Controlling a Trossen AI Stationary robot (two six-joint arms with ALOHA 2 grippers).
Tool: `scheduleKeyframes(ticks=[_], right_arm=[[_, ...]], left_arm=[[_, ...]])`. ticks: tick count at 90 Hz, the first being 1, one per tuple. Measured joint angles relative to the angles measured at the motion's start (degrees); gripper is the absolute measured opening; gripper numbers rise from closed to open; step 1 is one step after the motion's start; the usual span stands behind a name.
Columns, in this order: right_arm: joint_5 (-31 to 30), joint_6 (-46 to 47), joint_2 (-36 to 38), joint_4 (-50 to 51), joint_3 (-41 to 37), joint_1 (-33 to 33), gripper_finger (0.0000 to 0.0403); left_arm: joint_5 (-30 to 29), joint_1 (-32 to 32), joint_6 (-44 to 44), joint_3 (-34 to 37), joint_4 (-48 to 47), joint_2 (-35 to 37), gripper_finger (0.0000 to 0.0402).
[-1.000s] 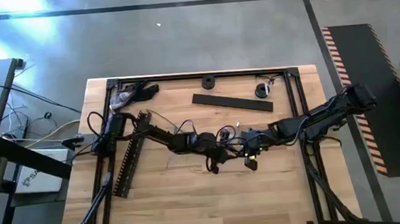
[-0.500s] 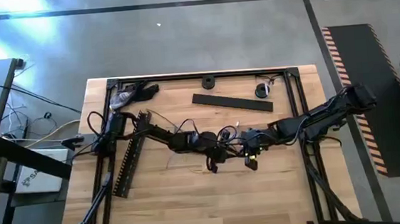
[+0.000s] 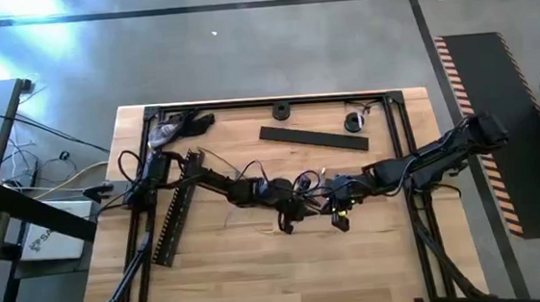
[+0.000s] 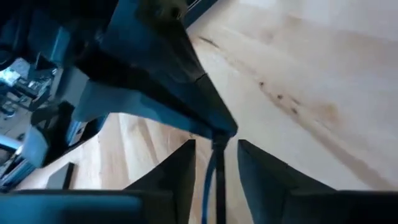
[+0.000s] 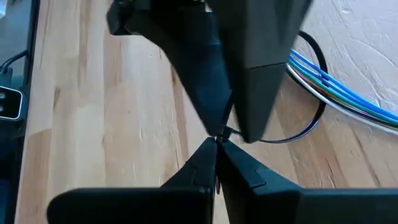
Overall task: Ziptie cables
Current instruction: Insert the right cable zip tie into the cable wires
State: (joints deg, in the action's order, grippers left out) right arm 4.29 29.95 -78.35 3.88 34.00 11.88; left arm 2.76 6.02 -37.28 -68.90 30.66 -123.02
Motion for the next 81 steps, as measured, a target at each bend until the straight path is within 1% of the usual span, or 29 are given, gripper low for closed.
scheduleKeyframes(ticks=[23, 31, 46, 58, 81], right_arm=[[-0.17, 0.02, 0.02, 0.15, 0.00, -0.01, 0.0000], [-0.18, 0.06, 0.02, 0.17, 0.00, 0.00, 0.0000], [-0.17, 0.20, 0.02, 0.18, 0.00, 0.00, 0.0000], [0.32, 0.20, 0.02, 0.24, 0.00, -0.02, 0.0000], [0.72, 0.24, 0.02, 1.89, 0.07, 0.98, 0.0000]], left_arm=[[-0.73, 0.02, 1.45, 0.06, 0.59, 0.00, 0.0021], [-0.88, 0.04, 1.25, 0.06, 0.63, 0.00, 0.0007], [-1.22, 0.15, 1.13, 0.06, 0.76, 0.00, 0.0004], [-4.45, 1.00, 0.20, 0.06, 0.78, 0.00, 0.0002], [-8.08, 1.63, 0.55, 0.06, -1.08, 0.00, 0.0000]])
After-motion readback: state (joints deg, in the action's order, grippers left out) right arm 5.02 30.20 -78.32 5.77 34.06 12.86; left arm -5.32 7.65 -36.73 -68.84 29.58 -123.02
